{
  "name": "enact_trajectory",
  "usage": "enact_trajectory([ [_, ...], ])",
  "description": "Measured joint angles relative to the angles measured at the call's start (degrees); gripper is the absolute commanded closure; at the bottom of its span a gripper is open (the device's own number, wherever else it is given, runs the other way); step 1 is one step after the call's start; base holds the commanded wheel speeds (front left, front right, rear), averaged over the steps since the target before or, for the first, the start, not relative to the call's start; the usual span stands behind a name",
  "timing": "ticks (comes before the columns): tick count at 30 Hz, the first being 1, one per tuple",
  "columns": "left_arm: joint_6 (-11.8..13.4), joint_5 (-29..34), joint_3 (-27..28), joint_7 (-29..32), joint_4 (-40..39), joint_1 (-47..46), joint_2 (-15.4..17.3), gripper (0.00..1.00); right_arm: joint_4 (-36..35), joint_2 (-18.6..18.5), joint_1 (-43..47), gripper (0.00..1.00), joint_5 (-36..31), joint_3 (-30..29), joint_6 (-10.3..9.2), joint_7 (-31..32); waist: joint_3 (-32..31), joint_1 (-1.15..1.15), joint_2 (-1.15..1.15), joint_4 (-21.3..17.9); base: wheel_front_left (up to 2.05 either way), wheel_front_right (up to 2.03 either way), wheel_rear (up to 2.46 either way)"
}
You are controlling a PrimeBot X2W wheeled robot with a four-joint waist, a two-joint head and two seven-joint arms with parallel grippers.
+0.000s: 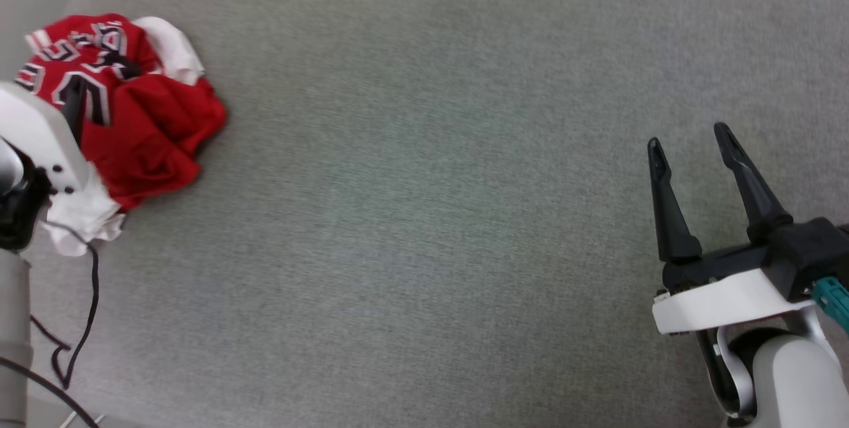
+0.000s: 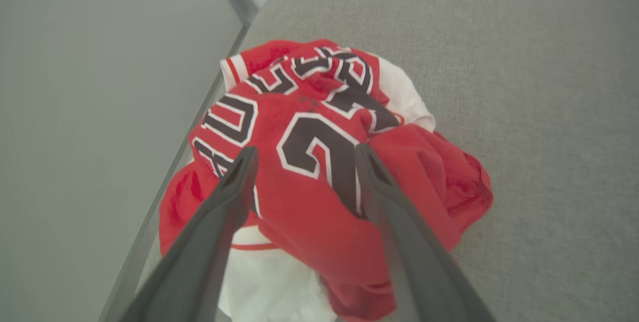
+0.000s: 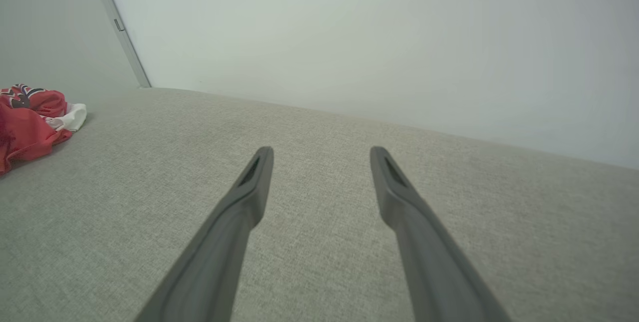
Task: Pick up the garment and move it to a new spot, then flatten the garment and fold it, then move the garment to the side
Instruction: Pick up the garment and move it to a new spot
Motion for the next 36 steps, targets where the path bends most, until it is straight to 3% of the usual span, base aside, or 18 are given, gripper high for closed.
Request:
enact_trajectory([
  [6, 0.0, -8.55, -3.04, 9.11, 8.58, 0.04, 2.82, 0.0, 1.15, 0.01, -2.3, 0.0, 0.32, 0.51, 0.0, -0.92, 4.22, 0.0, 0.0, -2.71, 0.0, 0.0, 0.0],
  [12, -0.09, -13.91, -2.49, 13.12, 14.75, -0.37, 3.98, 0.0, 1.76, 0.01, -2.89, 0.0, 0.63, 0.87, 0.0, -1.01, 5.83, -0.01, 0.0, -4.41, 0.0, 0.0, 0.0],
  [13, -0.15, -14.74, -2.48, 13.04, 16.15, -0.47, 4.35, 0.07, 2.02, 0.01, -3.01, 0.0, 0.74, 0.79, 0.0, -1.19, 5.99, -0.01, 0.0, -4.91, 0.0, 0.0, 0.0],
  [14, -0.15, -15.07, -2.56, 12.68, 16.66, -0.48, 4.38, 0.64, 2.1, 0.01, -3.09, 0.0, 0.78, 0.65, 0.0, -1.32, 5.93, -0.01, 0.0, -5.06, 0.0, 0.0, 0.0],
  [15, -0.15, -15.47, -2.59, 11.93, 17.15, -0.48, 4.33, 0.95, 2.16, 0.01, -3.09, 0.0, 0.93, 0.45, 0.0, -1.44, 5.78, -0.01, 0.0, -5.09, 0.0, 0.0, 0.0],
  [16, -0.15, -15.5, -2.79, 10.9, 17.59, -0.48, 4.25, 1.0, 2.23, 0.01, -3.09, 0.0, 0.98, 0.23, 0.0, -1.44, 5.6, -0.01, 0.0, -5.04, 0.0, 0.0, 0.0],
  [23, -0.07, -10.96, -6.19, -2.31, 19.46, -1.2, 4.79, 1.0, 3.03, 0.01, -2.53, 0.0, 1.51, -1.46, 0.0, -1.74, 2.52, 0.0, 0.0, -4.08, 0.0, 0.0, 0.0],
  [29, 2.44, -5.58, -7.35, -18.04, 18.78, -5.19, 7.19, 1.0, 4.16, 0.01, -1.01, 0.0, 3.23, -1.97, 0.0, -2.94, -2.36, -0.01, 0.0, -3.41, 0.0, 0.0, 0.0],
  [36, 4.47, -1.67, -9.51, -31.37, 16.73, -7.73, 5.86, 1.0, 5.75, -0.01, 2.27, 0.0, 6.24, -4.05, 0.0, -3.98, -9.37, -0.01, 0.0, -3.42, 0.0, 0.0, 0.0],
])
